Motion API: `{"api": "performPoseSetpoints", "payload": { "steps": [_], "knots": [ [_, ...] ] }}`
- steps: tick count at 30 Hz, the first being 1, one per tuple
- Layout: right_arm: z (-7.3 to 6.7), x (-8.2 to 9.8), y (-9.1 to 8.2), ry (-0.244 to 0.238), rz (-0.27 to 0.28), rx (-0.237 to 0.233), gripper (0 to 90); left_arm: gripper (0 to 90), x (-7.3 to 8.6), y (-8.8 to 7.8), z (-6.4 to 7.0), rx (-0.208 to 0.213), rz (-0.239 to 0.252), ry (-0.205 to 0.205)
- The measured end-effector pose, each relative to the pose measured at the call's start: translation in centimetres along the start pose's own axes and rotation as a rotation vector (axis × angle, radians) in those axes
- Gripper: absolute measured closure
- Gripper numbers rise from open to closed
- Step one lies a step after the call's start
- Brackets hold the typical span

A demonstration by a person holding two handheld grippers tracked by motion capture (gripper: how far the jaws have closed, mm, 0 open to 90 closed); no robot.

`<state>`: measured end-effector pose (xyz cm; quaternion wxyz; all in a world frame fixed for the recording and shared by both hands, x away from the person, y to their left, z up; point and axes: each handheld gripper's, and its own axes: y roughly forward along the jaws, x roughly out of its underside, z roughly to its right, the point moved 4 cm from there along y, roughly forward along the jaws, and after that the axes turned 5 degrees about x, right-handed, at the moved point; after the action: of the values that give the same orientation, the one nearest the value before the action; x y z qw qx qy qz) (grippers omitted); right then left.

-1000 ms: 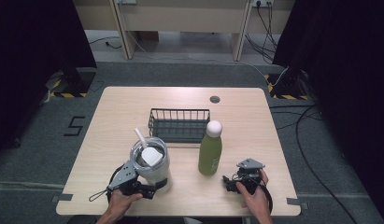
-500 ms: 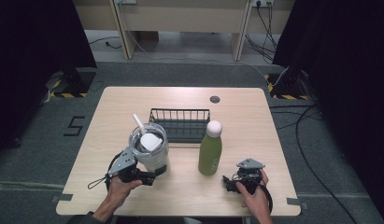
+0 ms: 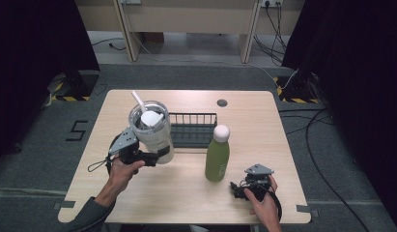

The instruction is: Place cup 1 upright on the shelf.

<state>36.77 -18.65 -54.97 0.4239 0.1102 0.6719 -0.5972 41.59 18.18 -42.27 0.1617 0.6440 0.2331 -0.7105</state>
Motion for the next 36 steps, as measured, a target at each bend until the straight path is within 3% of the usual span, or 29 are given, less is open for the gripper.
{"api": "performPoseSetpoints", "payload": {
  "steps": [7, 11, 19, 36],
  "knots": [
    [0.0, 0.0, 0.0, 0.000, 0.001, 0.000, 0.3, 10.7, -1.8, 1.0, -1.5, -0.004, -0.011, -0.013],
    [0.0, 0.0, 0.0, 0.001, -0.001, -0.001, 0.3, 10.8, -2.8, 1.5, -2.3, -0.013, -0.023, 0.005],
    [0.0, 0.0, 0.0, 0.001, 0.000, 0.000, 0.3, 10.7, -3.9, 3.4, -4.1, -0.035, -0.024, -0.003],
    [0.0, 0.0, 0.0, 0.000, -0.002, -0.002, 0.3, 10.7, -3.0, 7.0, -7.6, -0.084, -0.033, -0.016]
  ]
}}
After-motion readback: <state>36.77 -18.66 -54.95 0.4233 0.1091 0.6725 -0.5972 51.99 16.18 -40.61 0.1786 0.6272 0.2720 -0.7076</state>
